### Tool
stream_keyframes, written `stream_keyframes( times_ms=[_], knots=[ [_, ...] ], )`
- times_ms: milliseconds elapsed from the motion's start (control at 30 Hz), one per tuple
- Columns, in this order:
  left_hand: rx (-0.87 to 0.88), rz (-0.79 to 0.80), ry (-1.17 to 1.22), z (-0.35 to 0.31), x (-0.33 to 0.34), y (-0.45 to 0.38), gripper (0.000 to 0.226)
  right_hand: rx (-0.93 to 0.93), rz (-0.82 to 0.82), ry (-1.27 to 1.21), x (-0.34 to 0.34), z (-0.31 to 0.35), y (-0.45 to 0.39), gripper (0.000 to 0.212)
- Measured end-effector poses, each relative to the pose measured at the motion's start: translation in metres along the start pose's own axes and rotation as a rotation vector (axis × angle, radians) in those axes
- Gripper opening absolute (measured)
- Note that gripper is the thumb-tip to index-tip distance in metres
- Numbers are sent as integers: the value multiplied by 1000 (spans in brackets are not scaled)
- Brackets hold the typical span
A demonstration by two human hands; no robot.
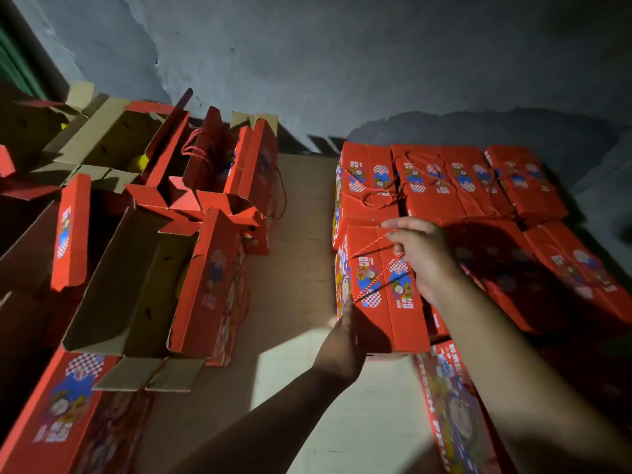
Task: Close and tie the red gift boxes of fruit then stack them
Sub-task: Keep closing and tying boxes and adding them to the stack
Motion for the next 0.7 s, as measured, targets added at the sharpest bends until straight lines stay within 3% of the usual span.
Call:
stream_keyframes(
  times_ms=[167, 300, 367, 400, 500, 533, 600, 633, 700],
  knots=[
    [-5, -12, -174, 1, -27, 30, 66, 3, 19, 259, 17, -36, -1, 14],
    [32, -324, -524, -14, -89, 80, 41, 102, 70, 426, 24, -71, 8, 11],
    [-26, -534, -681, -17, -129, 107, 46, 119, 35, 475, 26, -78, 21, 18],
    [-136, -602, -702, -14, -148, 118, 54, 123, 9, 494, 26, -79, 30, 23],
    [-564, -557, -520, 13, -187, 140, 82, 117, -60, 569, 29, -79, 61, 28],
    [-619, -521, -368, 24, -192, 144, 78, 100, -57, 537, 33, -81, 75, 29],
    [-570, -524, -122, 37, -197, 149, 44, 63, -62, 470, 40, -84, 107, 28],
    [-543, -527, -120, 38, -198, 151, 27, 45, -64, 437, 43, -85, 125, 25],
    [-526, -551, -136, 42, -198, 156, 18, 27, -77, 326, 45, -95, 160, 20]
  ],
)
Point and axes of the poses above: each hand's wrist, its own y-axis away from the middle knuckle, its own x-axis out of the palm, z = x × y, the point moved 3 cm from there along -y, towards the middle knuckle, and after that the axes turned 15 degrees about z, right-handed, at the moved point
